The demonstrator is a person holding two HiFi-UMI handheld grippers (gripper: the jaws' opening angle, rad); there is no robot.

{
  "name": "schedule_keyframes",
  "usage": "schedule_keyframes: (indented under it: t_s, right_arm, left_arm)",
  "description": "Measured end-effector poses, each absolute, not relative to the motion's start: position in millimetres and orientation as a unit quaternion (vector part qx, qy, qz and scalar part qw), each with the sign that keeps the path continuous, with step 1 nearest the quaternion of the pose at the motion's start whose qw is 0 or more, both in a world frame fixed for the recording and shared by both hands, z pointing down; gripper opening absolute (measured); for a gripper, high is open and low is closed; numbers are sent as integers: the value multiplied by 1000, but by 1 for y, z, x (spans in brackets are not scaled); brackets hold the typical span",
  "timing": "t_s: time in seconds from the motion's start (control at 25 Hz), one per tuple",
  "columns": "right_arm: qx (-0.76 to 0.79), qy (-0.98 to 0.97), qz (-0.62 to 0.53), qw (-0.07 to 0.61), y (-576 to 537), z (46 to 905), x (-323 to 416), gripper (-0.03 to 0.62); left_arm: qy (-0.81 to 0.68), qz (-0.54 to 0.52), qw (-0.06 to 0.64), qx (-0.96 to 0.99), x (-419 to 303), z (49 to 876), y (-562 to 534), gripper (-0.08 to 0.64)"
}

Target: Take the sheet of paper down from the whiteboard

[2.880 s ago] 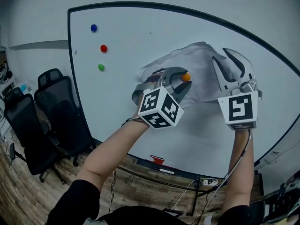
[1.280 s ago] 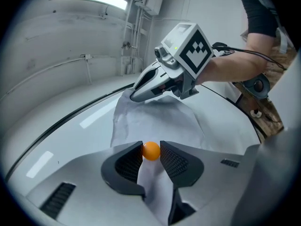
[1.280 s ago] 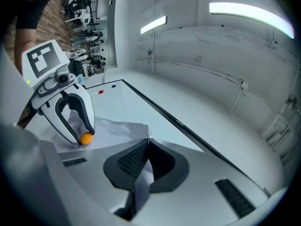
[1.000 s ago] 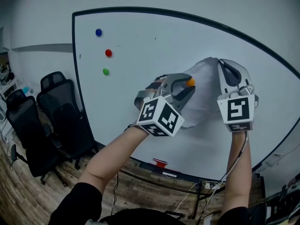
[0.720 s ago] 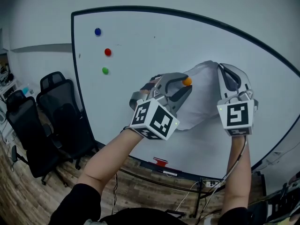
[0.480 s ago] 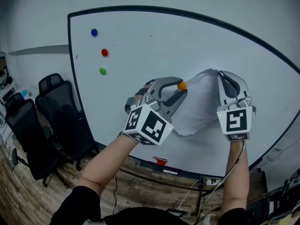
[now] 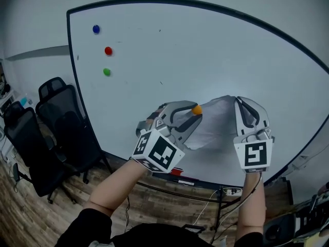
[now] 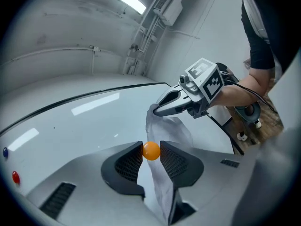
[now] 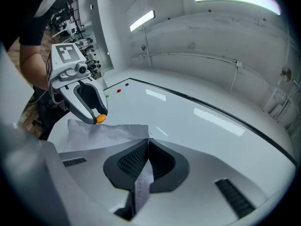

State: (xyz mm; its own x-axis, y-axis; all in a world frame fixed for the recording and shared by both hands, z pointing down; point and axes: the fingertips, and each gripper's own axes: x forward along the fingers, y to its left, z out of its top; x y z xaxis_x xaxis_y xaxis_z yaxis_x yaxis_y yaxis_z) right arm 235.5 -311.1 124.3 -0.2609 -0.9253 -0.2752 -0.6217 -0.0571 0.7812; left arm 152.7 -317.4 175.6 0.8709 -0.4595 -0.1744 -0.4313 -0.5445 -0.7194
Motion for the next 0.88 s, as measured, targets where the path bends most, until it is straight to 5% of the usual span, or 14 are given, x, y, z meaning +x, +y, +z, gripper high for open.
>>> schedule_keyframes:
  t_s: [0.88]
  right_arm:
    - [584,-748,-290,128,-257,272,251,18]
  left_arm:
    - [231,-48,278,-931,131,312,-295,127]
